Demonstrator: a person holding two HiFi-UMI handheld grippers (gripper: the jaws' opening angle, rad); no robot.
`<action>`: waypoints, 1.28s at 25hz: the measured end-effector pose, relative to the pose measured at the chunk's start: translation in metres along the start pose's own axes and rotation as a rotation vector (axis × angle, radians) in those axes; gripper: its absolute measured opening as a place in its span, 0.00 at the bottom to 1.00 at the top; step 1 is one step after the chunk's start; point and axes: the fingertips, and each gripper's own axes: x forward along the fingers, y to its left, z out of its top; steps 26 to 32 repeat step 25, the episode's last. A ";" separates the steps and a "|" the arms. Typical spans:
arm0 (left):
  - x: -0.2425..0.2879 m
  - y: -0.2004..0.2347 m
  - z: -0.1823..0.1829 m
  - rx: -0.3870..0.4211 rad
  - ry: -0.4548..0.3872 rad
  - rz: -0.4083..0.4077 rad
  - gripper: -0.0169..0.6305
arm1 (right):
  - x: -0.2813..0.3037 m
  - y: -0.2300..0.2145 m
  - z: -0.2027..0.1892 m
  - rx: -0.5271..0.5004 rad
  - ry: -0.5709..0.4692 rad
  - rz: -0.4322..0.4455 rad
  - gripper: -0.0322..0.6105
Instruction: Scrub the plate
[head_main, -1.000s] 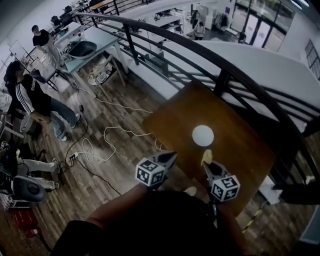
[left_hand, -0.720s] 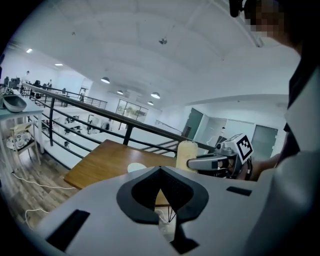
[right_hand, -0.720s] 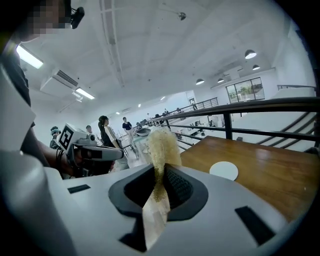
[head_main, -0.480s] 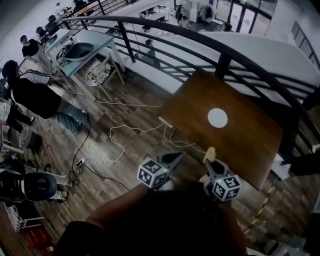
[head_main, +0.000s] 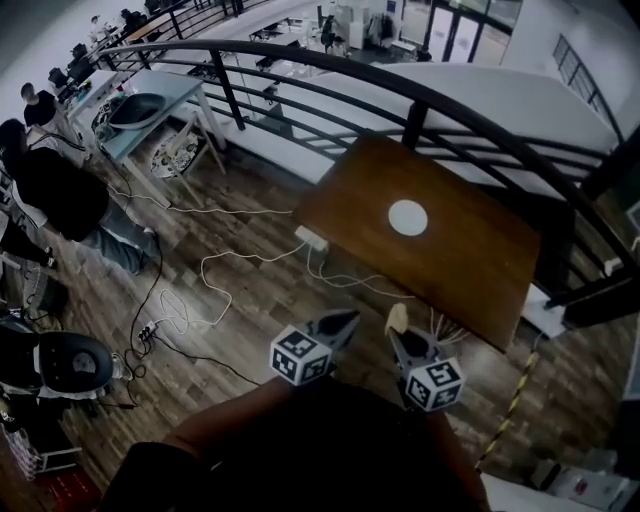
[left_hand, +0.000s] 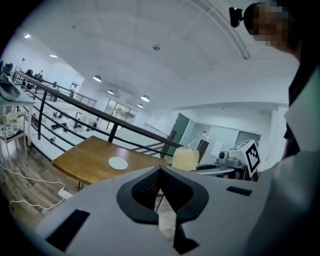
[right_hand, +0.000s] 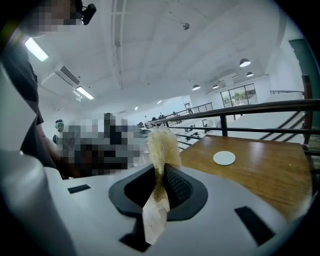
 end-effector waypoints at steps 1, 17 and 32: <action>-0.001 -0.015 -0.003 0.008 -0.016 -0.003 0.04 | -0.013 0.004 -0.006 -0.005 -0.004 -0.001 0.14; -0.009 -0.184 -0.103 -0.038 0.004 0.026 0.04 | -0.180 0.018 -0.105 0.020 0.004 -0.020 0.14; -0.011 -0.223 -0.107 -0.051 -0.027 0.015 0.04 | -0.220 0.019 -0.113 0.002 -0.017 -0.027 0.14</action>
